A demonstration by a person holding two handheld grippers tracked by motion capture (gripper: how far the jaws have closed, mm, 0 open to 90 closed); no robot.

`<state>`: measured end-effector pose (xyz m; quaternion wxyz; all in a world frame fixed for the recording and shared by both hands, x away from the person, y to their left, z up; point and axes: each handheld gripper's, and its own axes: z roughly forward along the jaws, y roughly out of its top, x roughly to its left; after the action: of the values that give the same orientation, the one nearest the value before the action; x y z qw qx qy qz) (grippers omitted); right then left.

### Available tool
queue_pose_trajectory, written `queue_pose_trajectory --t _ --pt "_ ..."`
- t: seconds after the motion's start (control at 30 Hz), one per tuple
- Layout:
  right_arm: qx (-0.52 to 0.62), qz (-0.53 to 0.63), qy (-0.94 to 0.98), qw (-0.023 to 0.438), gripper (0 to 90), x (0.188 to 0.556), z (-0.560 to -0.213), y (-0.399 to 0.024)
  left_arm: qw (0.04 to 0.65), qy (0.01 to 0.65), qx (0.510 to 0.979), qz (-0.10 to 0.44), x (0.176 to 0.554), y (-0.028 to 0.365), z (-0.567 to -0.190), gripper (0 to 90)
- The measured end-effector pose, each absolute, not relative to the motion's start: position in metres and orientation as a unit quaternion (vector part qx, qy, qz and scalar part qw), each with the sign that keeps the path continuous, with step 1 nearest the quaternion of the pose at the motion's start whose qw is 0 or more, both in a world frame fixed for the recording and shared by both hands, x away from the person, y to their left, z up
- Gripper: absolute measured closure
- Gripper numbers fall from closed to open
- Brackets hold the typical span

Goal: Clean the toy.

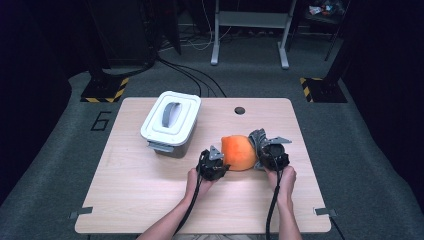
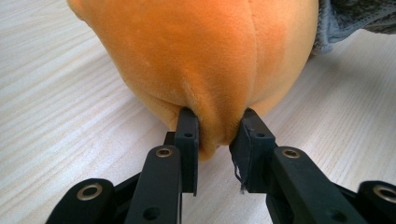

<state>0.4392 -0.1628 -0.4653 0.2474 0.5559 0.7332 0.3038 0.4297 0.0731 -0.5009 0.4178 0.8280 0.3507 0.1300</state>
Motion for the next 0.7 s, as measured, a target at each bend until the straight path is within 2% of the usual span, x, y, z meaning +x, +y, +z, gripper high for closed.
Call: queue_pose_trajectory --t 0.7 --pt "0.578 0.269 0.742 0.204 71.1 0.456 -0.497 -0.173 0.415 0.353 0.828 0.130 0.431 0.074 -0.502 72.5"
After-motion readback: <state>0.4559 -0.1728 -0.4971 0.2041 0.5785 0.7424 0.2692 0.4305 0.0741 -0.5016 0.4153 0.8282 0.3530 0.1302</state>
